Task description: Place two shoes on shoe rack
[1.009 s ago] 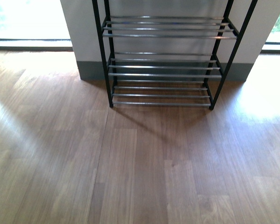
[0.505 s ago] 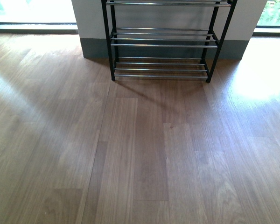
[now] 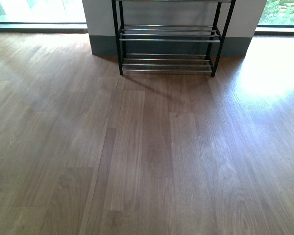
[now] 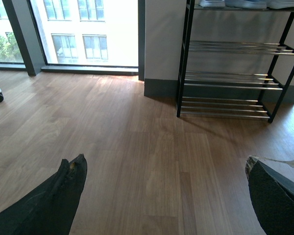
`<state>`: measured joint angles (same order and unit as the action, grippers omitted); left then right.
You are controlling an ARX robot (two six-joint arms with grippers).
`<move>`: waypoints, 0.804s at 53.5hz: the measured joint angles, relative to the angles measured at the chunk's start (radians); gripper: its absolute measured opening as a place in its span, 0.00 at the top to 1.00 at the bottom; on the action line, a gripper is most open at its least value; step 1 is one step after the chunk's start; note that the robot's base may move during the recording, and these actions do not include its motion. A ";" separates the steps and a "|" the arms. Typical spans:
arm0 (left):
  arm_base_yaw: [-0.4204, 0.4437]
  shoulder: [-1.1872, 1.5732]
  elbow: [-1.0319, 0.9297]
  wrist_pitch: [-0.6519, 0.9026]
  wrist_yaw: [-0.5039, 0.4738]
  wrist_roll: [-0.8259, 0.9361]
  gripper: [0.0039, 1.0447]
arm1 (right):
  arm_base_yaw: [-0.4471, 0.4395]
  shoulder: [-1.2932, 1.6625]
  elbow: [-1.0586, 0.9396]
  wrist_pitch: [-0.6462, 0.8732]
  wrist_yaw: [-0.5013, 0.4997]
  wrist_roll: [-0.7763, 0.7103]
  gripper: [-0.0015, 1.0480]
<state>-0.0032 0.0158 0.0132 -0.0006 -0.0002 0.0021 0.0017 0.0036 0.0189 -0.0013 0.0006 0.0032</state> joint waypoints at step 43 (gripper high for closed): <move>0.000 0.000 0.000 0.000 0.000 0.000 0.09 | 0.000 -0.001 0.000 0.000 -0.001 0.000 0.09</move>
<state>-0.0032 0.0158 0.0132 -0.0002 -0.0002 0.0021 0.0017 0.0029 0.0189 -0.0013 -0.0002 0.0032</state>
